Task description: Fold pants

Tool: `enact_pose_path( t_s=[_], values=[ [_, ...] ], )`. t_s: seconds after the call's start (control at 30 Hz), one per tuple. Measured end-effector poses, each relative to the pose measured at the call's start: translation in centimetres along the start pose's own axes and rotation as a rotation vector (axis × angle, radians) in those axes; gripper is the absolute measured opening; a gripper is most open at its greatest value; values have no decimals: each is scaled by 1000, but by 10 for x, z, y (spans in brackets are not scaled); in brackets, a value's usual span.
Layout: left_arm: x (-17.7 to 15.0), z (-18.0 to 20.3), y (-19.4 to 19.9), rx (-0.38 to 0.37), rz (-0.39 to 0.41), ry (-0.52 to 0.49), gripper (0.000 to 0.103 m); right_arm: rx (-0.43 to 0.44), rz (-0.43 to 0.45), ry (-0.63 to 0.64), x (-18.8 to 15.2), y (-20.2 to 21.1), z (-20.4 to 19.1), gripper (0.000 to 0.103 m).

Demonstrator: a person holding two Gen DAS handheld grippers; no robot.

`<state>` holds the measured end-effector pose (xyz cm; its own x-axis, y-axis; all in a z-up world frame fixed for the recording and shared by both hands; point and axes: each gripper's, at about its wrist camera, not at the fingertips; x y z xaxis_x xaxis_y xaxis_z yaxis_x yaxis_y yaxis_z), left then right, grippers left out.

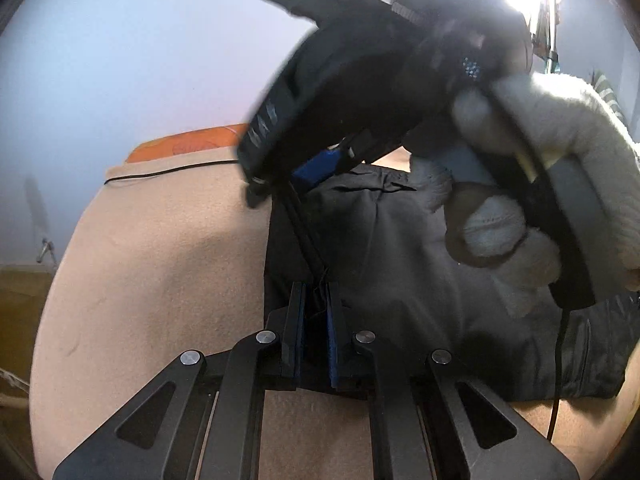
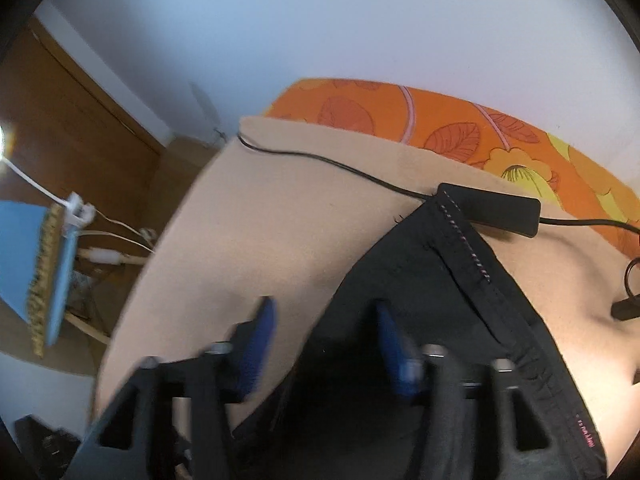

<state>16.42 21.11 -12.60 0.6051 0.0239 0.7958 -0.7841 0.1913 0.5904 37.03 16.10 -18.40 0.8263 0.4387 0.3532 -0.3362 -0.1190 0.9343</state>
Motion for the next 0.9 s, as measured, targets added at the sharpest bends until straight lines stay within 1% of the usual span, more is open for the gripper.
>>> enact_pose_path(
  t_s=[0.03, 0.07, 0.1, 0.17, 0.2, 0.23, 0.27, 0.37, 0.4, 0.5, 0.53, 0.57, 0.63, 0.7, 0.73, 0.83, 0.9],
  values=[
    [0, 1, 0, -1, 1, -3, 7, -22, -2, 0, -2, -1, 1, 24],
    [0, 2, 1, 0, 2, -7, 7, -28, 0, -8, -4, -1, 4, 20],
    [0, 2, 2, 4, 5, -10, 8, -7, 2, -32, -7, 0, 11, 18],
    [-2, 4, 5, 25, 8, -8, 13, 24, 9, -69, -11, 1, 23, 11],
    [-3, 3, 7, 33, 10, -6, 20, 41, 11, -84, -14, 1, 31, 10],
    [-4, 4, 7, 44, 4, -1, 30, 54, 12, -91, -16, 1, 34, 8],
    [-5, 4, 7, 55, 0, -3, 34, 66, 18, -97, -18, 2, 37, 6],
    [-5, 6, 5, 98, -18, -19, 42, 82, 38, -106, -22, 6, 40, 4],
    [-5, 6, 2, 109, -33, -18, 48, 90, 42, -112, -22, 7, 40, 3],
    [-2, 5, -7, 107, -66, -12, 50, 115, 56, -133, -25, 10, 43, 3],
    [-4, 4, -7, 110, -70, -11, 49, 119, 57, -137, -25, 9, 44, 2],
    [-4, 3, -8, 117, -70, -8, 46, 121, 58, -141, -26, 10, 45, 2],
    [-4, -1, -5, 113, -58, 5, 17, 130, 60, -149, -28, 13, 48, 2],
    [-3, -3, 0, 109, -36, 10, 8, 136, 71, -152, -32, 18, 51, 2],
    [-3, -3, 2, 100, -28, 11, 5, 138, 75, -154, -29, 15, 50, 2],
    [-1, 2, 11, 75, -1, -2, 4, 151, 85, -167, -33, 22, 57, 1],
    [4, 11, 12, 74, 16, -27, 4, 152, 102, -173, -37, 31, 60, 1]
  ],
)
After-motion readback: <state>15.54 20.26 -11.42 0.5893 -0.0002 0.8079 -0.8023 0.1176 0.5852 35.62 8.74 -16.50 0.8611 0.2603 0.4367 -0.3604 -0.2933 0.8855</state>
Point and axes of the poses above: each gripper's, at about its wrist camera, not at the fingertips, and y roughly against the way its jaws point, z to its right, x to its top, and after that the axes turned 6 degrees about -x, right-handed
